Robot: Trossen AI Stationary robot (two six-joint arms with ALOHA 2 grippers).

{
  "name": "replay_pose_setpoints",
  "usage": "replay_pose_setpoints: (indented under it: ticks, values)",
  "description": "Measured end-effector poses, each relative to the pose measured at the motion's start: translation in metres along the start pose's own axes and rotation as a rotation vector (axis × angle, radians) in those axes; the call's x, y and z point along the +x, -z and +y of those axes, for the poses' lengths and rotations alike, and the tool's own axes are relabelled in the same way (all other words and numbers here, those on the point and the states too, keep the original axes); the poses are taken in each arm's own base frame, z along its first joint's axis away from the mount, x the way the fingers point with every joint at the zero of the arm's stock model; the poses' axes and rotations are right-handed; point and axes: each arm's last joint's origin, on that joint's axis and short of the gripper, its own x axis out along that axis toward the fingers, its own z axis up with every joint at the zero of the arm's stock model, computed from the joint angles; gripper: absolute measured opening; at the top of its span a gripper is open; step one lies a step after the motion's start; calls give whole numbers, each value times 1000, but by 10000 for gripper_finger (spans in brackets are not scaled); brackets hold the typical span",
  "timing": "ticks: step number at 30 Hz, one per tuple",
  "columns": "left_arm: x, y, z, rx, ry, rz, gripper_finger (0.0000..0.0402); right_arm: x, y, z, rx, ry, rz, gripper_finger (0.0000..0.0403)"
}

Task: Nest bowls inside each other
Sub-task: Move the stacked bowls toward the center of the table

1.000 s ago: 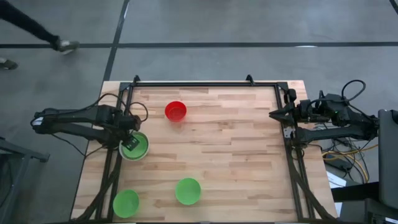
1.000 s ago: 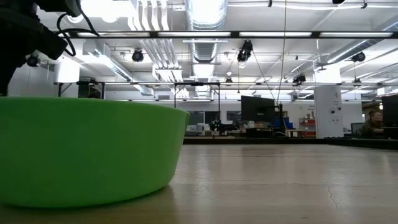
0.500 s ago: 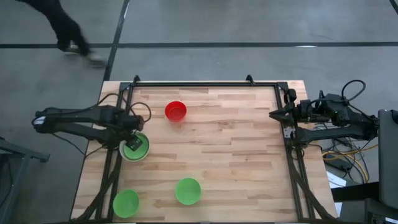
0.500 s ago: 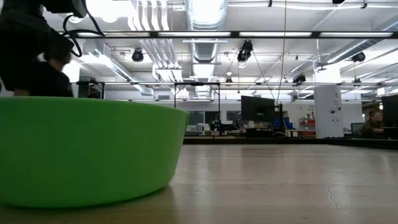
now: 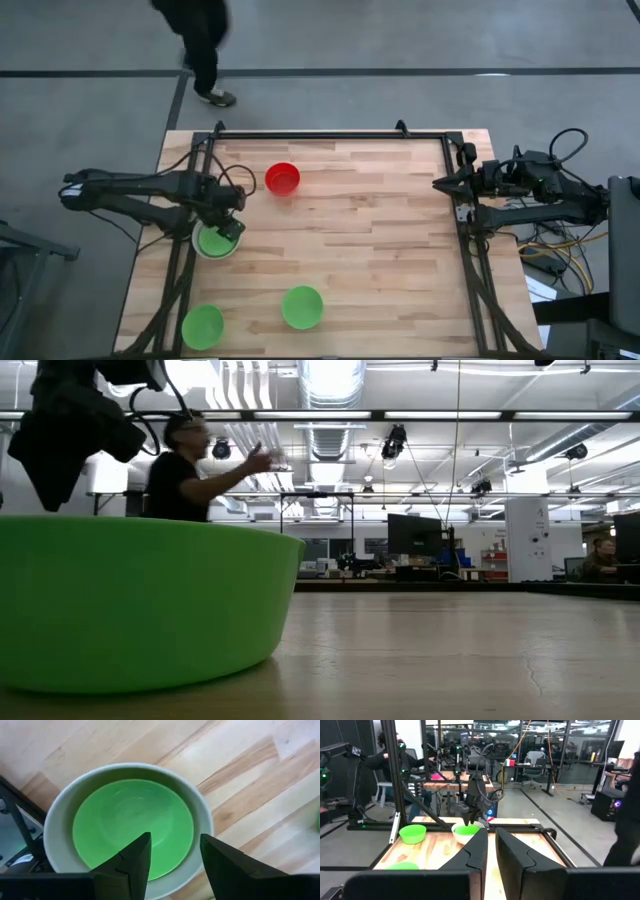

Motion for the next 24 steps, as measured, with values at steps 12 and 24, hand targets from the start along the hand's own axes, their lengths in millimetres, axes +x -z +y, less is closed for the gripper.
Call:
replay_pose_setpoints:
  ticks: [12, 24]
  values:
    - [12, -17, -20, -61, 30, -21, 175, 0, 0, 0, 0, 0, 0, 34]
    - [24, -22, -25, -172, -24, 15, 175, 0, 0, 0, 0, 0, 0, 34]
